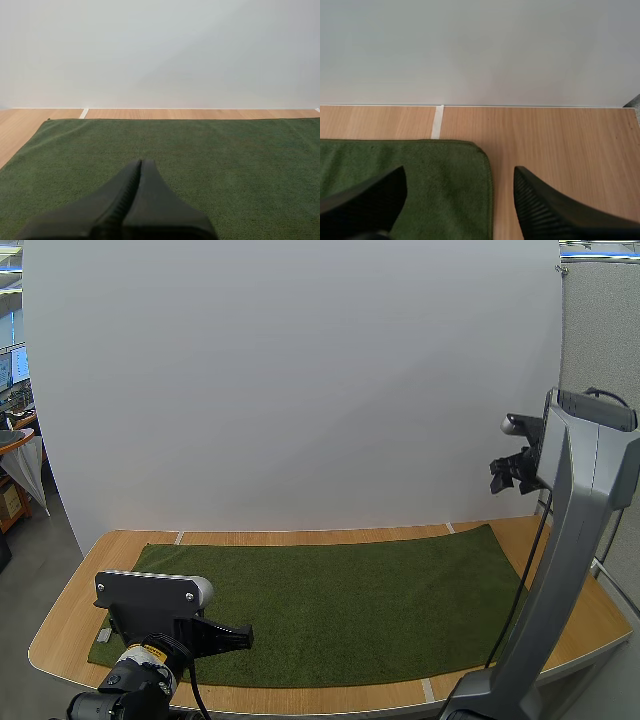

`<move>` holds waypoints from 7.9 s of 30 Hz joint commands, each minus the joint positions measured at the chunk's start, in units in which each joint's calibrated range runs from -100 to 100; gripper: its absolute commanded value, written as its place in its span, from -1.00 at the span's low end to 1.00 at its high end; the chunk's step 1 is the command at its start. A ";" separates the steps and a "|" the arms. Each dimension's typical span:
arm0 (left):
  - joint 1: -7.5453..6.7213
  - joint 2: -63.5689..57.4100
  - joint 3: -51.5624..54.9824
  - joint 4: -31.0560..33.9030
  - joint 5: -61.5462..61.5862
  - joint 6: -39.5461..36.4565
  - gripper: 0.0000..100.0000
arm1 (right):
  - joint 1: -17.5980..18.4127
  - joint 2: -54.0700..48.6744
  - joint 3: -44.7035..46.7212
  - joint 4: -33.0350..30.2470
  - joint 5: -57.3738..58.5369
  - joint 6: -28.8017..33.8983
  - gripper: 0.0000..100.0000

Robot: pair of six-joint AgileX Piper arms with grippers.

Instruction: Fold the towel

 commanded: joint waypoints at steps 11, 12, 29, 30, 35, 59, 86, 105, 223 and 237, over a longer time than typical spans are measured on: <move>0.13 -0.25 0.12 0.68 -0.68 -0.27 -1.00 | -0.19 8.55 -7.51 -0.51 -0.01 -1.24 1.00; 0.13 -0.25 0.12 0.68 -0.68 -0.27 -1.00 | -0.12 8.55 -7.51 -0.52 -0.01 -1.24 1.00; 0.13 -0.25 0.12 0.68 -0.68 -0.27 -1.00 | -0.12 9.10 -7.56 2.56 0.15 -5.48 1.00; 0.13 -0.25 0.12 0.68 -0.68 -0.27 -1.00 | -0.12 9.12 -7.56 2.56 -0.02 -6.10 1.00; 0.13 -0.25 0.12 0.68 -0.68 -0.27 -1.00 | -0.12 11.91 -10.29 2.87 1.05 -8.92 1.00; 0.13 -0.25 0.12 0.68 -0.68 -0.27 -1.00 | 1.29 25.88 -24.39 3.25 13.22 -11.49 1.00; 0.13 -0.25 0.12 0.68 -0.68 -0.27 -1.00 | 1.36 26.84 -24.39 2.05 13.18 -10.31 -0.23; 0.13 -0.25 0.12 0.68 -0.68 -0.27 -1.00 | 1.36 26.84 -24.39 2.38 13.55 -10.21 -1.00; 0.13 -0.25 0.12 0.68 -0.68 -0.27 -1.00 | 45.01 -8.15 1.46 5.84 -7.71 9.15 -1.00; 0.13 -0.25 0.12 0.68 -0.68 -0.27 -1.00 | 49.10 -6.80 1.46 2.35 -26.51 10.06 -1.00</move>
